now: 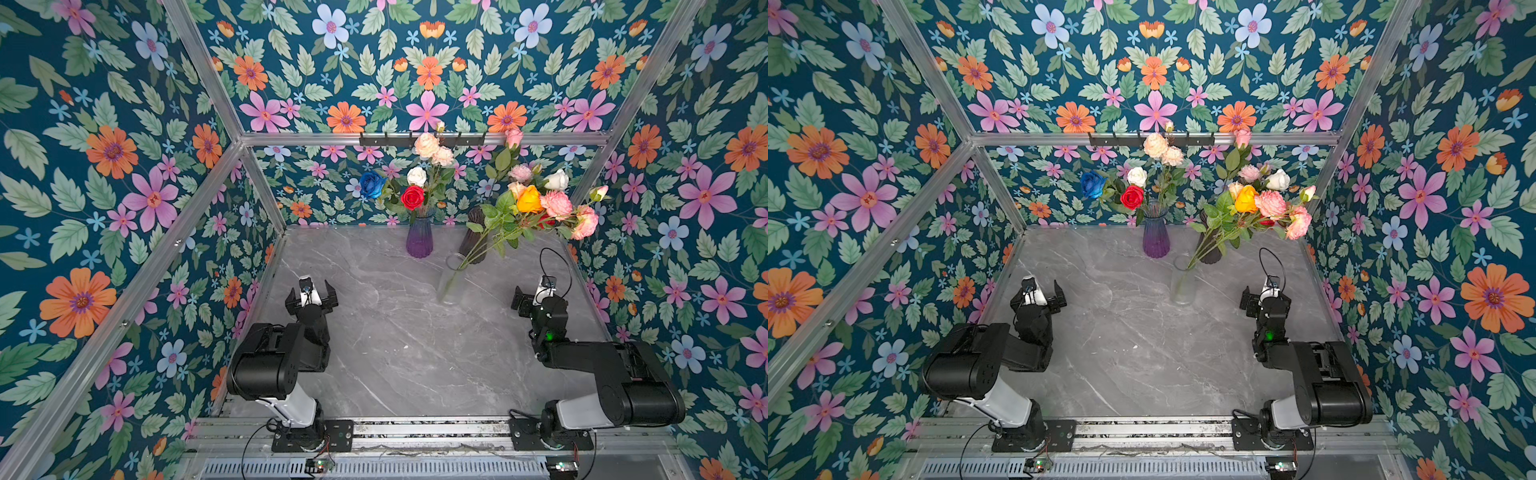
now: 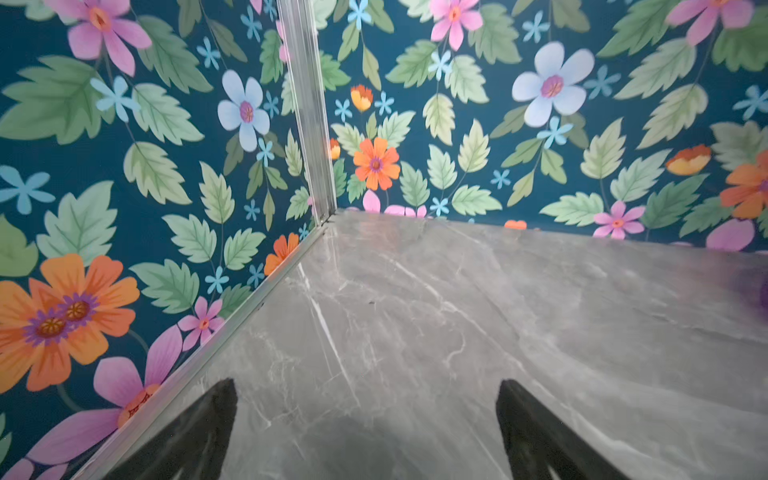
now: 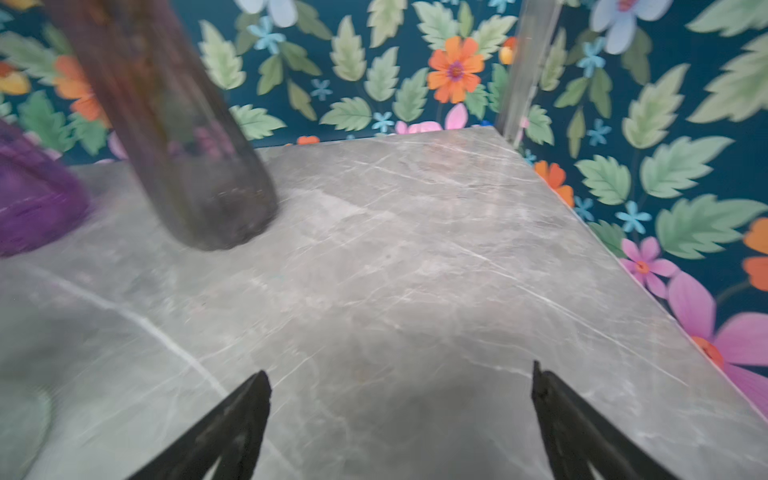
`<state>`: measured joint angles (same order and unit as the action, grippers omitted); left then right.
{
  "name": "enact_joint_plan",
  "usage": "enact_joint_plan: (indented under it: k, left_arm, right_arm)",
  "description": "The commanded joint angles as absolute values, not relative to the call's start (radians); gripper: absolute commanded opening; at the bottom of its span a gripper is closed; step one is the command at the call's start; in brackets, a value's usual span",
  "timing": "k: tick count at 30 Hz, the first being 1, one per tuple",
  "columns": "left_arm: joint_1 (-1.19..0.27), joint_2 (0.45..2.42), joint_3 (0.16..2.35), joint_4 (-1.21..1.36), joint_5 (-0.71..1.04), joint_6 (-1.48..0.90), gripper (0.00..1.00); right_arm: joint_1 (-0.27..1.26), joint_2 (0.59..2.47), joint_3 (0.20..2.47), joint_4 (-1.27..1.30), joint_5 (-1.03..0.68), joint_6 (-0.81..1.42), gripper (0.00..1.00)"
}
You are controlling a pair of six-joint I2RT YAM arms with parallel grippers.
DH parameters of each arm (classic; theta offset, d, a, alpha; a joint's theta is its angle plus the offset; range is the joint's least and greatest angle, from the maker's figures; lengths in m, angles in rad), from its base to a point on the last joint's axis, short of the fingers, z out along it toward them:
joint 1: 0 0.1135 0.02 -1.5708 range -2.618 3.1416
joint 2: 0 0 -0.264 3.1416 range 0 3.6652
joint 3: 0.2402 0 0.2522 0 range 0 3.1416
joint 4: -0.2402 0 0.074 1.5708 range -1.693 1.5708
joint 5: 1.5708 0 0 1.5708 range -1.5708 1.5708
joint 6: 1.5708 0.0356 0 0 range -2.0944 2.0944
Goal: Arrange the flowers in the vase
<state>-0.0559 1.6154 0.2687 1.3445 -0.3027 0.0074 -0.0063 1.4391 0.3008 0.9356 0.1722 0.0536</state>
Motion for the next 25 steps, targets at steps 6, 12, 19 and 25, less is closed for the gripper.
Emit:
enact_joint_plan:
  k: [6,12,19,25]
  left_arm:
    - [-0.06,1.621,0.266,1.305,-0.207,0.01,1.0]
    - [-0.06,1.62,0.267,1.301,-0.206,0.009,1.0]
    - [-0.038,1.619,0.287,1.257,-0.148,-0.003,1.0]
    - [-0.032,1.618,0.283,1.266,-0.142,-0.002,1.0]
  right_arm:
    - [0.05,1.44,0.222,1.071,0.135,0.002,0.99]
    - [-0.023,1.438,0.306,0.894,0.077,0.071,0.99]
    - [-0.021,1.434,0.306,0.886,0.081,0.071,0.99]
    - [-0.021,1.435,0.306,0.89,0.079,0.071,0.99]
